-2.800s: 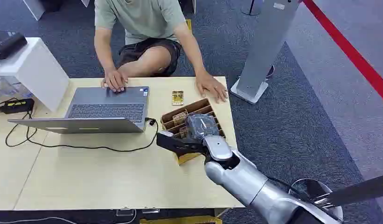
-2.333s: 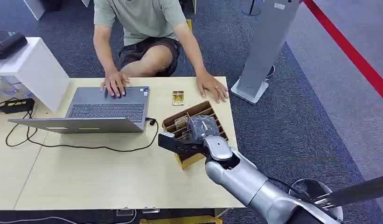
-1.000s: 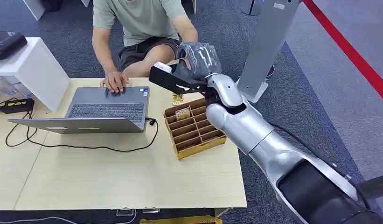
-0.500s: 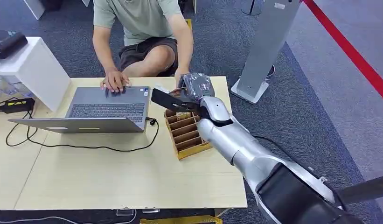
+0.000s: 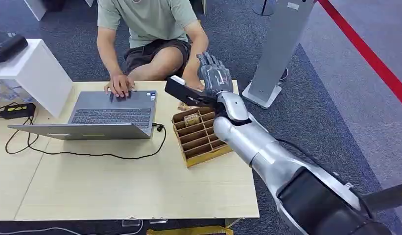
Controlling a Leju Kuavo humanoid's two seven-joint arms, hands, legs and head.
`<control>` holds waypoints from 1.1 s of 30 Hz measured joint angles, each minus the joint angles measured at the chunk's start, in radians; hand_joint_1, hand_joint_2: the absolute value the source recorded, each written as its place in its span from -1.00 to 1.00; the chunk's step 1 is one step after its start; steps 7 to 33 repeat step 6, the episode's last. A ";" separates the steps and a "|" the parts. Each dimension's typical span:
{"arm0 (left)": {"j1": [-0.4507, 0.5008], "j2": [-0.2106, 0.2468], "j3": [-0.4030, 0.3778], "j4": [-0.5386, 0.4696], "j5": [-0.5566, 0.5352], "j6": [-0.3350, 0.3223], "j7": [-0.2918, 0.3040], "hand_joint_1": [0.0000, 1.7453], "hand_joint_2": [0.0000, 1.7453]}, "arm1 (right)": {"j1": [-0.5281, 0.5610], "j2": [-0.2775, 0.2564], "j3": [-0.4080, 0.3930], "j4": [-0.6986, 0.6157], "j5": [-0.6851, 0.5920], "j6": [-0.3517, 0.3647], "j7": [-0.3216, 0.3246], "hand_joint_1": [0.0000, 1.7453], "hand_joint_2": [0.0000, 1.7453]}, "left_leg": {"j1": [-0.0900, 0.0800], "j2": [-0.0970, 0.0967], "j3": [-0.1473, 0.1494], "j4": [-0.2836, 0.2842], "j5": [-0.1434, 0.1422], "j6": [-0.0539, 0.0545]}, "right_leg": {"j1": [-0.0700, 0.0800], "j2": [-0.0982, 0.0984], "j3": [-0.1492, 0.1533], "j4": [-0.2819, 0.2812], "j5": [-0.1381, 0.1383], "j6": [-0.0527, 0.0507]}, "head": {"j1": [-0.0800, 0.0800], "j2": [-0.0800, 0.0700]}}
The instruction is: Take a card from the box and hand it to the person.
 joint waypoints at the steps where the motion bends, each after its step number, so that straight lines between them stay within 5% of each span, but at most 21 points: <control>1: 0.000 0.000 0.000 0.000 0.008 0.002 0.001 -1.00 -1.00 | 0.002 -0.017 -0.009 -0.056 -0.009 0.013 0.018 -1.00 1.00 | 0.000 0.000 0.000 0.000 0.000 0.000 | 0.000 0.000 0.000 0.000 0.000 0.000 | -0.001 0.000; 6: 0.004 0.000 0.001 0.000 0.030 0.016 0.005 -1.00 -1.00 | 0.059 -0.125 -0.063 -0.335 -0.065 0.037 0.066 -1.00 1.00 | 0.000 0.000 0.001 0.001 0.000 0.000 | 0.000 0.000 0.001 -0.001 0.000 0.000 | 0.000 0.000; 33: 0.004 0.000 0.001 0.000 0.030 0.016 0.005 -1.00 -1.00 | 0.059 -0.125 -0.063 -0.335 -0.065 0.037 0.066 -1.00 1.00 | 0.000 0.000 0.001 0.001 0.000 0.000 | 0.000 0.000 0.001 -0.001 0.000 0.000 | 0.000 0.000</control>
